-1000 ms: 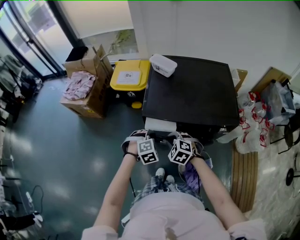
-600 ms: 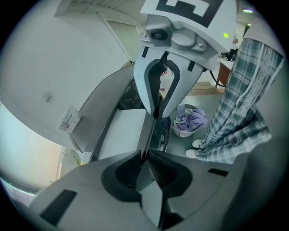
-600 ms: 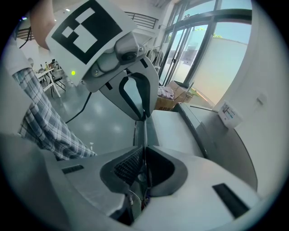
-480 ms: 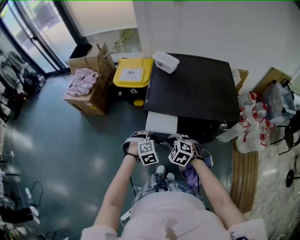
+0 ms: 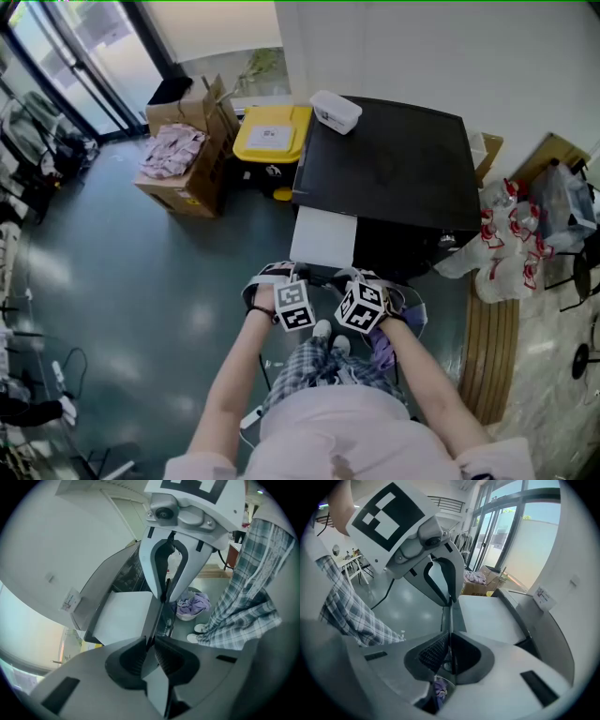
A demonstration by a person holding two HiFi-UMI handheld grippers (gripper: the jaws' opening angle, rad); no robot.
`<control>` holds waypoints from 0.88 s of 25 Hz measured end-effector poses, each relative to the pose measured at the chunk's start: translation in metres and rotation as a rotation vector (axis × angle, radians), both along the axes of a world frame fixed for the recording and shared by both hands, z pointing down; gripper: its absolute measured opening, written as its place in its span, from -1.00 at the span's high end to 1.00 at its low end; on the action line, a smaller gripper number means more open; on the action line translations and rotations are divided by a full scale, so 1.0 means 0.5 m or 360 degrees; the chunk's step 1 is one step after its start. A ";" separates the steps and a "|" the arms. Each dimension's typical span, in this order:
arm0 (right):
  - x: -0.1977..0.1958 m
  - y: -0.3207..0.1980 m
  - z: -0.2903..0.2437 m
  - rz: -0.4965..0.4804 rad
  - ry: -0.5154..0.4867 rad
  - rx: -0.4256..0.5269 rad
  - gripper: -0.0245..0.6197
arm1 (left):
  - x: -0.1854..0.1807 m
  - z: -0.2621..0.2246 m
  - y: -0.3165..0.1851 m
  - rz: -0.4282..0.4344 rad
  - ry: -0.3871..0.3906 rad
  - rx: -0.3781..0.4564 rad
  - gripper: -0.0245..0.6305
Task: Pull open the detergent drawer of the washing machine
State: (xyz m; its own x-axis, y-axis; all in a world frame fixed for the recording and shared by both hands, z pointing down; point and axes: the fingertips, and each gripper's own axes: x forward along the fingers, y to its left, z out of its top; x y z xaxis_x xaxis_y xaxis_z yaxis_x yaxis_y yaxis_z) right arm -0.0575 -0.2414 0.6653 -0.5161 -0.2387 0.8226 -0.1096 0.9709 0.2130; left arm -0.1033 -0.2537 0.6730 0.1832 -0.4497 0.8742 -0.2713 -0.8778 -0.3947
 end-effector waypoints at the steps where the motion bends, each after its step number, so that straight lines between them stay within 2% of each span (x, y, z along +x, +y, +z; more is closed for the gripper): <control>1: 0.002 0.008 0.000 -0.0004 -0.0004 -0.0005 0.77 | 0.002 0.001 0.009 -0.0005 -0.0001 -0.0001 0.70; 7: -0.001 0.050 0.000 -0.0018 -0.0012 -0.0028 0.77 | -0.001 0.001 0.050 -0.0023 0.0000 0.0000 0.70; 22: -0.026 0.166 0.021 0.0053 0.0014 -0.0077 0.78 | -0.025 0.020 0.164 0.0058 0.0026 -0.0041 0.70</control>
State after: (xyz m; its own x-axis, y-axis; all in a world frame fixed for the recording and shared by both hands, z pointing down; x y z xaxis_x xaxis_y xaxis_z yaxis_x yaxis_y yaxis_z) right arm -0.0704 -0.1583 0.6755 -0.5012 -0.2155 0.8380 -0.1403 0.9759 0.1671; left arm -0.1155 -0.1716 0.6830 0.2131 -0.4197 0.8823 -0.2454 -0.8971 -0.3675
